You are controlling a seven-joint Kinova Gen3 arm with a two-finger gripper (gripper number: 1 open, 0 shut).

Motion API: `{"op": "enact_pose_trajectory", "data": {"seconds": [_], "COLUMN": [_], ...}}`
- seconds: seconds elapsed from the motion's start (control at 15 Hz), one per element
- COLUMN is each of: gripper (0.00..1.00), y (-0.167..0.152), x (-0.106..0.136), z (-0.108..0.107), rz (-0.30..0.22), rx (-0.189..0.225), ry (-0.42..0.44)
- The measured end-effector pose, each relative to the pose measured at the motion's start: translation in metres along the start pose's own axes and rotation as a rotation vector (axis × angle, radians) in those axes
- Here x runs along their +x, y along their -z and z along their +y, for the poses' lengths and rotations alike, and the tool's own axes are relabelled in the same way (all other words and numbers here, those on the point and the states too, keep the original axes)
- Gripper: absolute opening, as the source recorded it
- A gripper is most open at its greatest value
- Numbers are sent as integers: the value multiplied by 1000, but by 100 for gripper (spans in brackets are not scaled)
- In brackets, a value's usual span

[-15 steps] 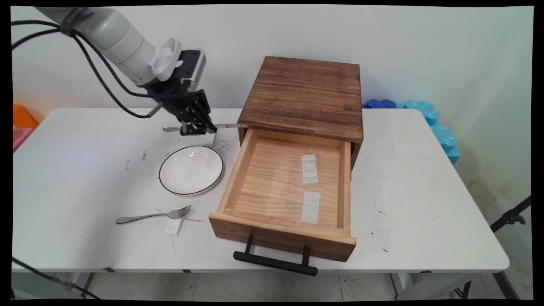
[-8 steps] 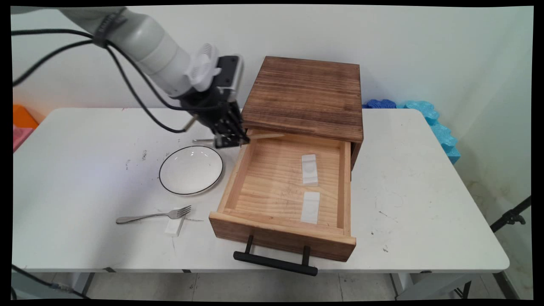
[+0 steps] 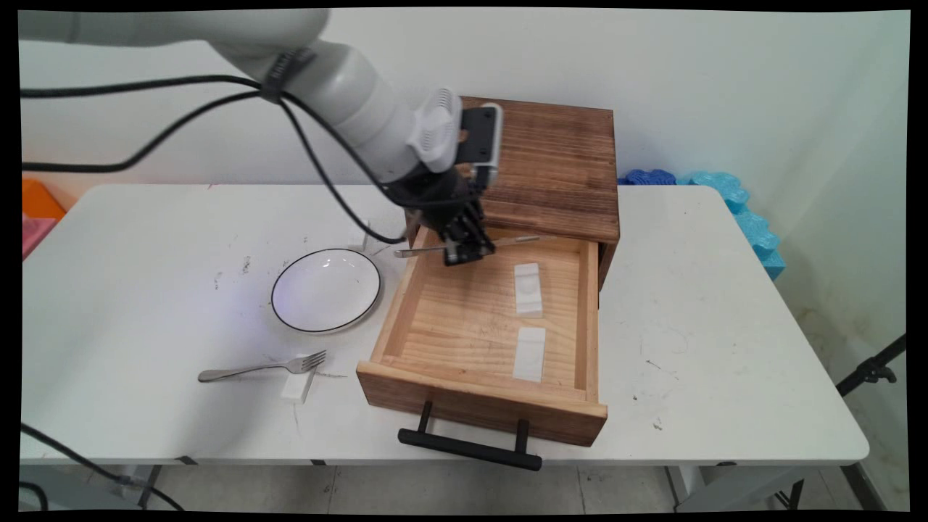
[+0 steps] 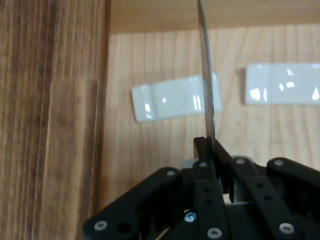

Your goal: Place the picked object into the drawer

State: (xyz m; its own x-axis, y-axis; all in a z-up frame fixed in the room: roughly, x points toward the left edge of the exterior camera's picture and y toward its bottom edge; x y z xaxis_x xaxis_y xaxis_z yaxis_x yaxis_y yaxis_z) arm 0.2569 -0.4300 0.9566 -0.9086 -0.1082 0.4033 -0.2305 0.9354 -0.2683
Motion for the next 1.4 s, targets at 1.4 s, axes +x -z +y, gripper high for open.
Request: {"op": "enact_pose_trajectory", "data": {"seconds": [1.4], "gripper": [0], "y": [-91], "x": [28], "z": [-10], "rz": [-39], "rx": [45], "ry": [48]}}
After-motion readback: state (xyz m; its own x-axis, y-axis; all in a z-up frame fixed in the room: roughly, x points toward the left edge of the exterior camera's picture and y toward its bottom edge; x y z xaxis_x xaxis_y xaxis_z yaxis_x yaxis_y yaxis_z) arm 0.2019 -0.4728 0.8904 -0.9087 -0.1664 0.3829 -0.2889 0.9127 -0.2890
